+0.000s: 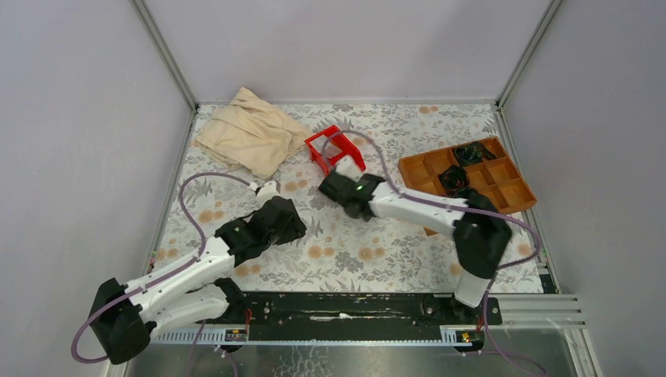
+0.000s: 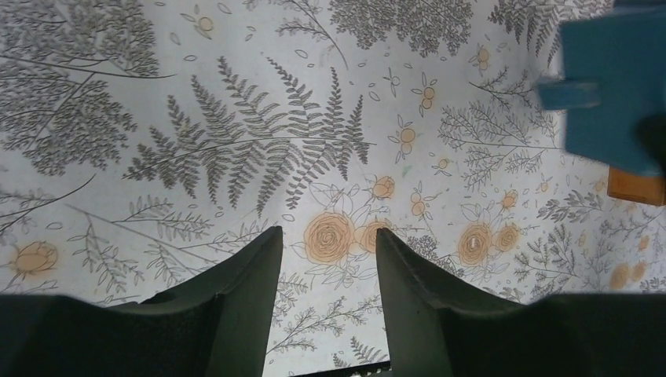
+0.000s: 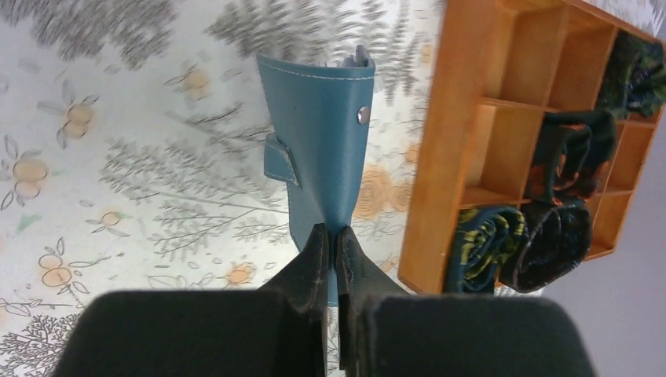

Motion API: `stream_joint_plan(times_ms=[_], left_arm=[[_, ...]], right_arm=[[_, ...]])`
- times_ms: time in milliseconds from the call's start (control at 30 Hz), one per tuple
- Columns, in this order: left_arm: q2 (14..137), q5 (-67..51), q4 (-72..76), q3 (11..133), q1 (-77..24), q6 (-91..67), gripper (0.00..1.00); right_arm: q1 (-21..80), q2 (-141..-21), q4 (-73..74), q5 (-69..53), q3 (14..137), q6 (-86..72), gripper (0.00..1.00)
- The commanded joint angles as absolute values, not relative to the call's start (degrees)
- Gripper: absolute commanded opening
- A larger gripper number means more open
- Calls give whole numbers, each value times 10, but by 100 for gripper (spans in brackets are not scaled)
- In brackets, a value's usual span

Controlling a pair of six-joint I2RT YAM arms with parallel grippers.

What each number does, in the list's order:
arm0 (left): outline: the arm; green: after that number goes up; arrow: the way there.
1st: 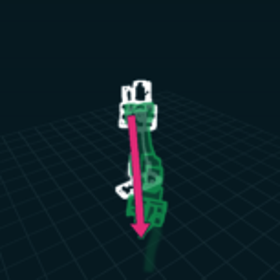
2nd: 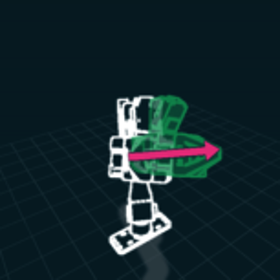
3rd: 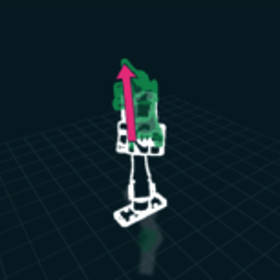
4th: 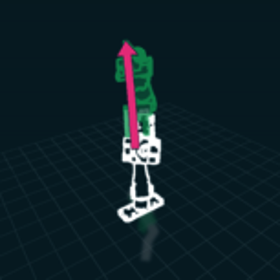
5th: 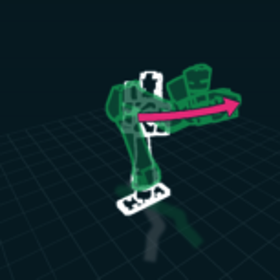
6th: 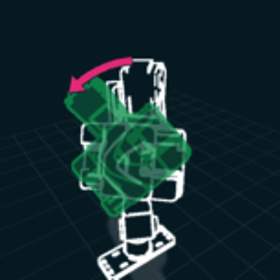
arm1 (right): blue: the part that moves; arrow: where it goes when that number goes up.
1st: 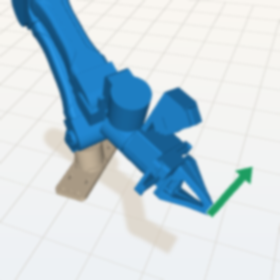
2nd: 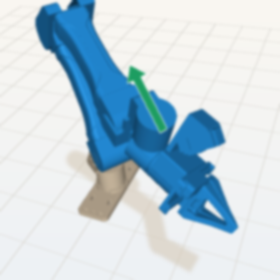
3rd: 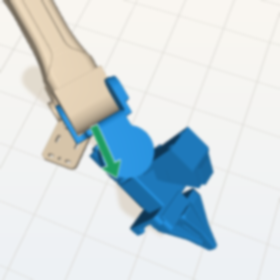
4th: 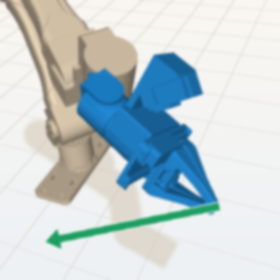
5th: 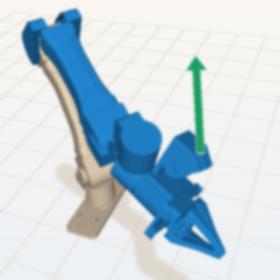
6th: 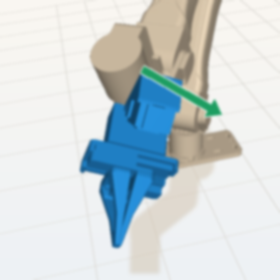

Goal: Put the credit cards into the card holder
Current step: Turn over the card holder at the center of the board.

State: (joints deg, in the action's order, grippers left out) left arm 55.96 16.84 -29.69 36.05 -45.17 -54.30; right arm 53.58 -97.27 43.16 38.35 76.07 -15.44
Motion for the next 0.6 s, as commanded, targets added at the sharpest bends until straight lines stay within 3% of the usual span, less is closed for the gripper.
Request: stream_joint_plan(times_ms=[0, 133, 233, 400, 567], left_arm=[[510, 213, -346, 344, -449, -575, 55], [458, 231, -374, 332, -449, -595, 54], [432, 253, -400, 332, -449, -602, 55], [414, 271, -419, 334, -450, -609, 55], [410, 281, -416, 333, -449, -616, 55]], right_arm=[[613, -1073, 497, 481, 820, -183, 0], [666, -1152, 516, 456, 886, -214, 7], [695, -1172, 507, 402, 924, -230, 30], [701, -1155, 482, 331, 939, -247, 49], [700, -1119, 465, 312, 920, -261, 51]])
